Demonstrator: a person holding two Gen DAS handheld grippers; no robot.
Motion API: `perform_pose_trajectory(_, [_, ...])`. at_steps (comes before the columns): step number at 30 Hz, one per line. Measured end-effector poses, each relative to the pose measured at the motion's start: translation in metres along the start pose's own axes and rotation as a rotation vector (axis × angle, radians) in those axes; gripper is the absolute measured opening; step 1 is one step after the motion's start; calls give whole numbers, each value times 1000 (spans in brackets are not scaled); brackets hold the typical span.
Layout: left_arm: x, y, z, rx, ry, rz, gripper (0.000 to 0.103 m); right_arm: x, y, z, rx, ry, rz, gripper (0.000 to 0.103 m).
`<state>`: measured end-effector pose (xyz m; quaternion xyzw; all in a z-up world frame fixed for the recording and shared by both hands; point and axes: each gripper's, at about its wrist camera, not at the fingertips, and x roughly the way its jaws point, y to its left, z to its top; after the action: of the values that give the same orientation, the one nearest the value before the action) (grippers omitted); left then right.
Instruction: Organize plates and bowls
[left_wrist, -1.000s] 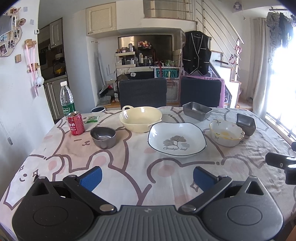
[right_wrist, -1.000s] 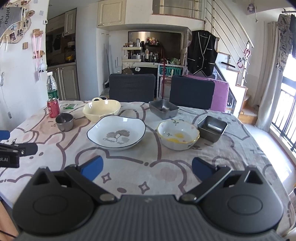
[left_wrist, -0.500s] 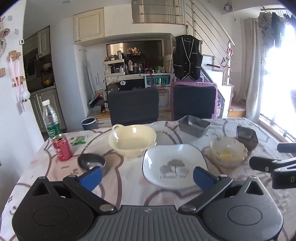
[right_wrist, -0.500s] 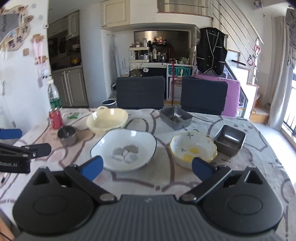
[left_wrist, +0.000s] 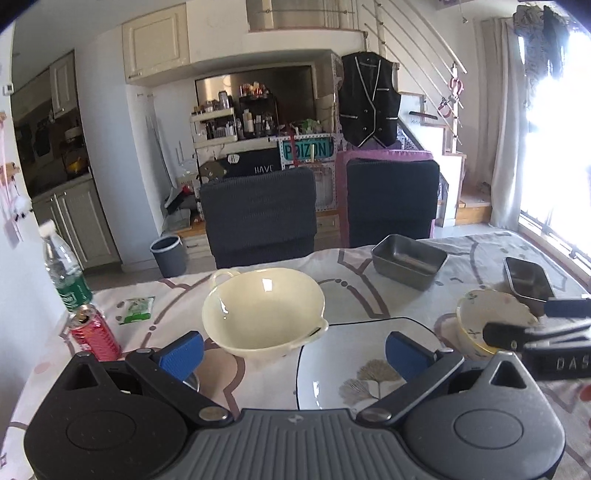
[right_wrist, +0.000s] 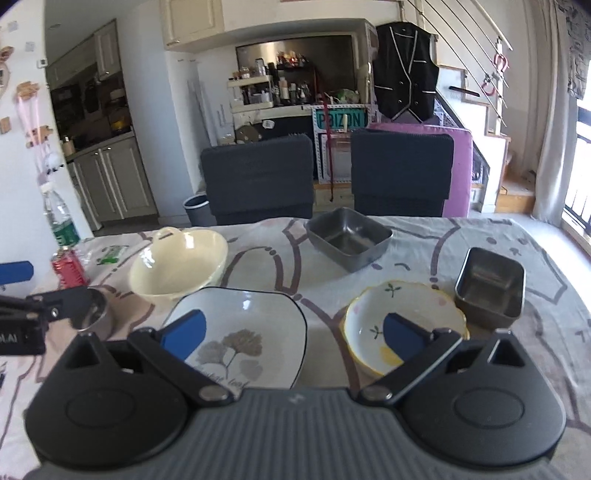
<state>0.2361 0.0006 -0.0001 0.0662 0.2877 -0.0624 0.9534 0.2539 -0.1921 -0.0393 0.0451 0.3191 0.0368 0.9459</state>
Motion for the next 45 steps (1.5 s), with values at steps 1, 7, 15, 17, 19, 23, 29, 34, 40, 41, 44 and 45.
perform_pose_trajectory(1, [10,3,0,-7,11,-9,103,8,0,0,2,6,-3,103])
perform_pose_trajectory(7, [61,16,-7,-45,83,-54,103,57,-3,-10,-19,94,-29,103])
perform_pose_trajectory(15, [114,29,-22,-79,258,-109,103,95,-28,-11,150,210,60,101])
perform_pose_trajectory(17, [122,37,-25,-120,281,-139,98,103,-38,-11,240,248,97,90])
perform_pose_trajectory(19, [130,42,-27,-156,301,-155,91,110,-44,-13,291,283,115,72])
perform_pose_trajectory(23, [143,50,-31,-242,337,-207,66,129,-51,-20,349,339,146,58])
perform_pose_trajectory(29, [155,56,-36,-302,356,-227,39,143,-53,-26,378,352,139,35])
perform_pose_trajectory(34, [164,55,-38,-310,370,-235,22,153,-55,-28,386,353,152,21])
perform_pose_trajectory(40, [165,50,-38,-290,361,-254,11,167,-59,-30,391,352,177,12])
perform_pose_trajectory(41, [164,48,-39,-275,359,-251,11,168,-58,-30,377,353,177,12])
perform_pose_trajectory(44, [160,46,-41,-262,369,-256,11,166,-53,-30,303,356,175,12])
perform_pose_trajectory(45, [158,46,-42,-264,373,-261,11,165,-54,-30,300,360,177,12])
